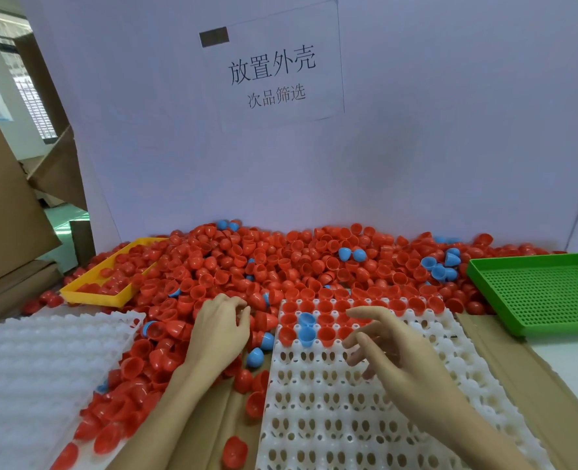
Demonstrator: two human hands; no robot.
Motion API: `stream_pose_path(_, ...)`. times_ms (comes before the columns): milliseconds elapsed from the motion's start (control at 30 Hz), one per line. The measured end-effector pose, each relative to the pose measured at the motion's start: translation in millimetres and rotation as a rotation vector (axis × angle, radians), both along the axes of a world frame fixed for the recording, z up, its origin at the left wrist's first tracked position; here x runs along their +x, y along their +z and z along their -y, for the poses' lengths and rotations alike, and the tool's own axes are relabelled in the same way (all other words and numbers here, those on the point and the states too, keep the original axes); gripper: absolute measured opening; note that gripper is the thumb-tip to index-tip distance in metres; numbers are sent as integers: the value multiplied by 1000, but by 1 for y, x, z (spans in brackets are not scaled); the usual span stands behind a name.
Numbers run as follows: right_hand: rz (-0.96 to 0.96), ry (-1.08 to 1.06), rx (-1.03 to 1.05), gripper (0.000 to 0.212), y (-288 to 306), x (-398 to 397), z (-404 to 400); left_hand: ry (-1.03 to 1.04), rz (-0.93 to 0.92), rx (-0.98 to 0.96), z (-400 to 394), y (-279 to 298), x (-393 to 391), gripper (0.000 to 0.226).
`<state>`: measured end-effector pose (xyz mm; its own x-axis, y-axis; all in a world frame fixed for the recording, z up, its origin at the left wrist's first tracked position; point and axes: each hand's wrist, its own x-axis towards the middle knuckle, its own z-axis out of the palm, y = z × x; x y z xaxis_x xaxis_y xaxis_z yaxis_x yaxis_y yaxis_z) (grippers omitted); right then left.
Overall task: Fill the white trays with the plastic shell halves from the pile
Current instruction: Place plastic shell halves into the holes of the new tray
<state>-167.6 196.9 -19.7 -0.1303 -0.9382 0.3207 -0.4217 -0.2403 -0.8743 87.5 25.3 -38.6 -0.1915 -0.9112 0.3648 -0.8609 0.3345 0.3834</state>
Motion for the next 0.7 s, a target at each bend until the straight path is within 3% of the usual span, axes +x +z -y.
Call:
stream_pose_path(167, -16, -36, 7, 30, 0, -5, 2, -44, 46, -111, 41, 26, -17, 20)
stream_pose_path(400, -63, -54, 18, 31, -2, -5, 2, -284, 281, 50, 114, 39, -44, 49)
stream_pose_path(467, -71, -59, 18, 31, -2, -5, 2, -258, 335, 136, 123, 28, -55, 49)
stream_pose_path(700, -91, -51, 20, 33, -1, -3, 1, -139, 384, 166, 128, 32, -63, 34)
